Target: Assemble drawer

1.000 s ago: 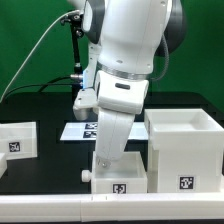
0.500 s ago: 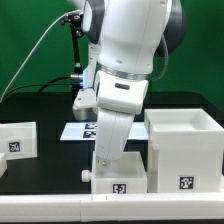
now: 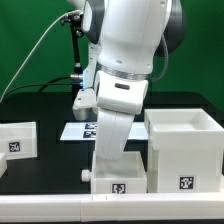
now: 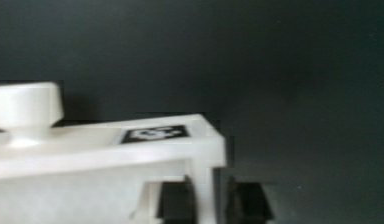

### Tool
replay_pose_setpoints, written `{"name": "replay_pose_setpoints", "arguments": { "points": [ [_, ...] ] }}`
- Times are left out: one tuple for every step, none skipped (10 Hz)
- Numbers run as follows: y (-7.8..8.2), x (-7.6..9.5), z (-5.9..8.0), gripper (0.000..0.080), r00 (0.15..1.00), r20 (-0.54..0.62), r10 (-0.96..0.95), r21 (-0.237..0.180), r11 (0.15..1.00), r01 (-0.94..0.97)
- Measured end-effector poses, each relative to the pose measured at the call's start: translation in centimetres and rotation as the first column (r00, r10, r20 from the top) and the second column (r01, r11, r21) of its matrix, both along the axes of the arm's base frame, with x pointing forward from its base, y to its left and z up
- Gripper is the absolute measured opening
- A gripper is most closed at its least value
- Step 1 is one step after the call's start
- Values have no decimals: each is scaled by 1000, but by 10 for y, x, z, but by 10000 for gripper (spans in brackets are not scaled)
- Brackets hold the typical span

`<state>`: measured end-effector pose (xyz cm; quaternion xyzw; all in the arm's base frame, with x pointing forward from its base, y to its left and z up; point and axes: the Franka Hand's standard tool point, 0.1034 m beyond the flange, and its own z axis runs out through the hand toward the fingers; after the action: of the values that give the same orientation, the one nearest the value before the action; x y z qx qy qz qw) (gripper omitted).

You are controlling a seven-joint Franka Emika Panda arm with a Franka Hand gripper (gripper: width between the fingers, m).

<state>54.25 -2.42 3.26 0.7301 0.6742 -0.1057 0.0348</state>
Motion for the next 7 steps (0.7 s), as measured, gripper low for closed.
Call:
{"name": "replay_pose_setpoints", "arguments": {
  "points": [
    [0, 0, 0, 37, 1000, 0, 0, 0, 1000, 0],
    [0, 0, 0, 37, 1000, 1, 0, 0, 1000, 0],
    [1, 1, 4, 37, 1000, 0, 4, 0, 1000, -4],
    [3, 3, 10, 37, 1000, 5, 10, 1, 1000, -10],
    [6, 5, 17, 37, 1000, 13, 12, 4, 1000, -12],
    [9, 5, 19, 37, 1000, 9, 14, 5, 1000, -14],
    [12, 5, 19, 37, 1000, 3, 12, 4, 1000, -12]
  ]
}}
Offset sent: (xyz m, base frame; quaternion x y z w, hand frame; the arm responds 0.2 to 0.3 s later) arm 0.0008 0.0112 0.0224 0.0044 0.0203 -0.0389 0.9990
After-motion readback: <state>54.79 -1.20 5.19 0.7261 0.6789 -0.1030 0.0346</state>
